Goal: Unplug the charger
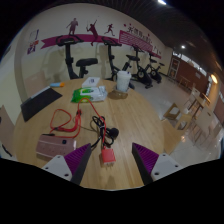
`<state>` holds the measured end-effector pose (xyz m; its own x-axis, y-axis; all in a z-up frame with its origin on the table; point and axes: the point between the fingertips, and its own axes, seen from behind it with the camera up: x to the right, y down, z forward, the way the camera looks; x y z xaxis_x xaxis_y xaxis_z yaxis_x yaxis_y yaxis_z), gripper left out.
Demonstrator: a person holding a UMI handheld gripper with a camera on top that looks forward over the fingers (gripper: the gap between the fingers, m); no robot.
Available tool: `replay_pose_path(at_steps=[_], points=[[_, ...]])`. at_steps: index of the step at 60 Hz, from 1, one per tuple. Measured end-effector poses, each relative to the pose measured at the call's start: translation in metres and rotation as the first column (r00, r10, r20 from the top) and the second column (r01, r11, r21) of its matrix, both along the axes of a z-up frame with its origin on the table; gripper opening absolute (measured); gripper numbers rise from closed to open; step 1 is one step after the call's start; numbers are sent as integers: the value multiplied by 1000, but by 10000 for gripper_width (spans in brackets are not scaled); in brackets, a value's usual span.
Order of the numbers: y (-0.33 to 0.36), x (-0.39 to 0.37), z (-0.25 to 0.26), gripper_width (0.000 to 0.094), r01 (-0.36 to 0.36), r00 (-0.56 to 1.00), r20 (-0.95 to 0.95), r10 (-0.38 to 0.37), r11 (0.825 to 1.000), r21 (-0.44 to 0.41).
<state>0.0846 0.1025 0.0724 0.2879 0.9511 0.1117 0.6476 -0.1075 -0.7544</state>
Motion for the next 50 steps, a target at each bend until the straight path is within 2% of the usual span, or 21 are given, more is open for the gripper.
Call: replay_pose_path(at_steps=[10, 15, 24, 32, 50], points=[[-44, 80, 91, 856, -53, 998, -19, 53, 999, -10], [-63, 127, 140, 857, -71, 996, -45, 71, 997, 11], [-94, 201, 194, 855, -87, 993, -83, 90, 995, 41], [-106, 248, 219, 853, -77, 989, -124, 82, 996, 46], [-122, 301, 216, 857, -67, 987, -147, 63, 998, -20]])
